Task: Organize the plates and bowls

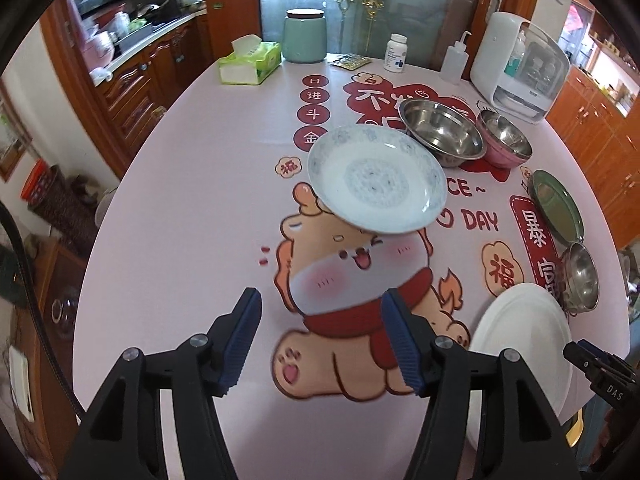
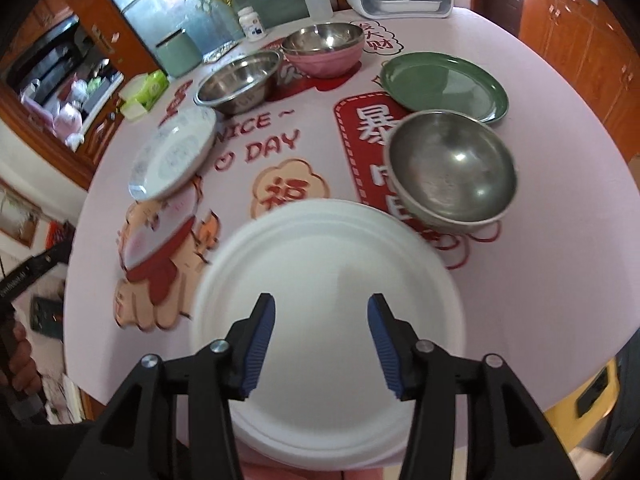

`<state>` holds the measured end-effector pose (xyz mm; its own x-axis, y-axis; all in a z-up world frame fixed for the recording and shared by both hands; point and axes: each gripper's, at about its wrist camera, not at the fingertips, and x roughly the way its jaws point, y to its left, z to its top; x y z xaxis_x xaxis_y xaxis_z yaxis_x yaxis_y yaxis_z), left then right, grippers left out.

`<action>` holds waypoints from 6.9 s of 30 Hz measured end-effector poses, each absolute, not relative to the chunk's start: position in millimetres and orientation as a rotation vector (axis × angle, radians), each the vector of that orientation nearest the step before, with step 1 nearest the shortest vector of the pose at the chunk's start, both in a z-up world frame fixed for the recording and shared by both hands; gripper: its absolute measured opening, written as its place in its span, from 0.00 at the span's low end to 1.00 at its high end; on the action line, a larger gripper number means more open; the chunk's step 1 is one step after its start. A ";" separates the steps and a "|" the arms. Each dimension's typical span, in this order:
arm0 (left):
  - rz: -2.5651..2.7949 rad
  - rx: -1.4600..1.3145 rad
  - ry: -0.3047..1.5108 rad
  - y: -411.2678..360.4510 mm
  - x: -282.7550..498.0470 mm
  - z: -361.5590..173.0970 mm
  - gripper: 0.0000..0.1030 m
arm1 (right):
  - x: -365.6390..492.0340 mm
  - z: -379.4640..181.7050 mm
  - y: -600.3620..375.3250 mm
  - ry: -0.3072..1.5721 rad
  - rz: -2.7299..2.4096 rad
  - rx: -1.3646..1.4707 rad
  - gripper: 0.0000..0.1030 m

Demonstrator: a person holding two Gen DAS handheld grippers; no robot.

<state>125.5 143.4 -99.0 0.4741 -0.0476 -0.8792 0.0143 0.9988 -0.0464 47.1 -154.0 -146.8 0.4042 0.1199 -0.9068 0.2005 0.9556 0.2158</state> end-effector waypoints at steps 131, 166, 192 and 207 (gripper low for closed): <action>-0.453 0.158 1.130 134.0 279.5 -166.8 0.24 | 202.0 -195.8 -61.8 0.997 0.130 0.468 0.15; -0.622 0.205 0.985 104.8 171.6 -102.3 0.24 | 66.0 -140.8 -80.2 0.865 -0.006 0.481 0.15; -0.854 0.347 1.075 36.0 109.0 -137.5 0.24 | -43.6 -170.4 -114.9 0.885 -0.255 0.634 0.15; -0.857 0.418 1.139 -19.5 88.2 -158.0 0.24 | -58.8 -185.0 -168.5 0.969 -0.234 0.645 0.15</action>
